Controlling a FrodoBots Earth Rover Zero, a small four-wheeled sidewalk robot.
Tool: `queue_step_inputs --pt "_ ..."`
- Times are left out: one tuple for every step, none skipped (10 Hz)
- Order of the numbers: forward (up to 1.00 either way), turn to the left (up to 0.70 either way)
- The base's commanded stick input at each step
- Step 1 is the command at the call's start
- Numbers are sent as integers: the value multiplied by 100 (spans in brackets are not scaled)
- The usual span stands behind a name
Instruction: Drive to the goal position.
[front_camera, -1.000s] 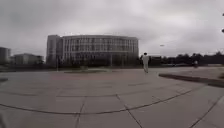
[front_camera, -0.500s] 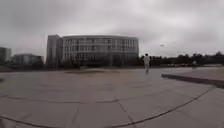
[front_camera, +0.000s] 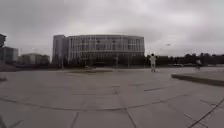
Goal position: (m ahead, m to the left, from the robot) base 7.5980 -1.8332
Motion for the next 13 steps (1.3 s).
queue_step_inputs --pt "70 0" --pt "70 0" --pt "25 0" --pt "0 0" --pt "0 0" --pt "0 0" --pt "0 0" --pt "0 0" --pt "0 0" --pt "0 0" --pt "0 0" --pt "0 0" --pt "9 0"
